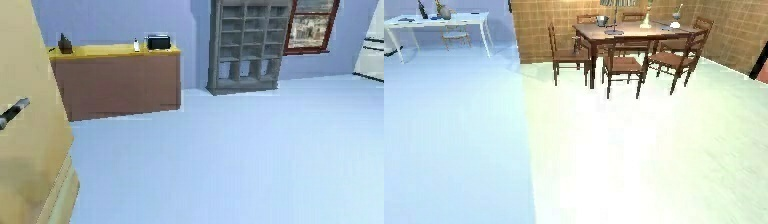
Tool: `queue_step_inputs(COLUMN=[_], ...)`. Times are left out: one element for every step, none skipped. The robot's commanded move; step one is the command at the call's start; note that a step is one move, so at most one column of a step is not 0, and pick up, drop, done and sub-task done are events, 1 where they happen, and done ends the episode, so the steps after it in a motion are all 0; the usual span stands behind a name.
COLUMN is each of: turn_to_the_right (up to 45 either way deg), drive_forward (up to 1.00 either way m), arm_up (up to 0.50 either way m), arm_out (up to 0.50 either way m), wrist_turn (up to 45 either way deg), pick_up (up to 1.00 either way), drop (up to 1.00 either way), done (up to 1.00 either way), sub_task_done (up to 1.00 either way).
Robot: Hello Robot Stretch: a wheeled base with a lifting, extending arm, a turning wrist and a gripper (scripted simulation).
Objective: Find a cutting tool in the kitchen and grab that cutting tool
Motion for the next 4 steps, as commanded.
queue_step_inputs(turn_to_the_right=[0.0,-15.0,0.0,-3.0], drive_forward=[0.45,0.0,1.0,0.0], arm_up=[0.0,0.0,0.0,0.0], arm_out=[0.0,0.0,0.0,0.0], wrist_turn=[0.0,0.0,0.0,0.0], pick_up=[0.0,0.0,0.0,0.0], drop=[0.0,0.0,0.0,0.0], done=[0.0,0.0,0.0,0.0], sub_task_done=[0.0,0.0,0.0,0.0])
